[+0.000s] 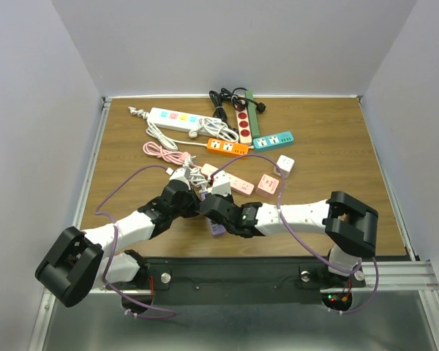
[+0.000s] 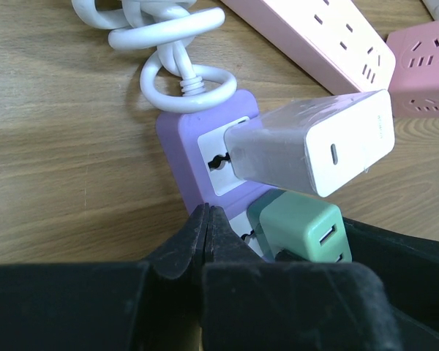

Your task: Insert the plug

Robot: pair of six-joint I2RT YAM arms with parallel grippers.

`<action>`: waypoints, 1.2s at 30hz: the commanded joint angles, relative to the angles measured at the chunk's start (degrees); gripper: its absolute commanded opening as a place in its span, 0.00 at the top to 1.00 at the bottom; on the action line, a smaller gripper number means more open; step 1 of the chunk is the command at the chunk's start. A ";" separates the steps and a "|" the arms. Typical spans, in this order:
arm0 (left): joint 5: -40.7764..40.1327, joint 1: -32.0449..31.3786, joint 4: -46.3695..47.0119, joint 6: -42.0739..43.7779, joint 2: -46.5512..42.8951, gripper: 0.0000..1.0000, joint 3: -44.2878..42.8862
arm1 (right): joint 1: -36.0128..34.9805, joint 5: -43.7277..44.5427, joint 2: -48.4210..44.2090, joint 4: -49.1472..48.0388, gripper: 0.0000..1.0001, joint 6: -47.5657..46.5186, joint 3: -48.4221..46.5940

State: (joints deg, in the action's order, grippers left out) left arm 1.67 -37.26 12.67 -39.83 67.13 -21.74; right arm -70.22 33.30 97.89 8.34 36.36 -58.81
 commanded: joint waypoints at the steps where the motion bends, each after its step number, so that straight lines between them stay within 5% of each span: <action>1: 1.67 -0.54 -3.00 1.51 3.09 1.00 1.43 | -0.36 -6.93 6.53 7.22 0.99 0.64 2.90; 18: 1.32 -0.62 -1.15 1.43 5.11 1.00 1.87 | -1.15 -9.66 3.90 8.01 0.98 4.07 7.39; 20: 1.14 -0.62 -1.24 1.25 5.46 1.00 2.05 | -1.15 -8.78 2.67 8.97 0.84 3.72 5.73; 23: 1.05 -0.63 -1.15 1.25 5.73 1.00 2.05 | -1.15 -4.93 -0.49 10.64 0.41 2.93 3.71; 30: -0.09 -0.54 -1.59 0.55 5.02 1.00 2.23 | -0.62 3.07 -9.89 15.74 0.05 1.09 -0.25; 36: -1.14 -0.54 -3.96 0.28 2.57 1.00 1.52 | 1.56 5.46 -16.57 16.36 0.01 0.38 0.53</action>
State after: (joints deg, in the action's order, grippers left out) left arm 2.81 -37.52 18.20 -40.69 69.91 -21.74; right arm -70.54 34.57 86.70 22.92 37.34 -56.64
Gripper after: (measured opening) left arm 0.068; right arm 0.984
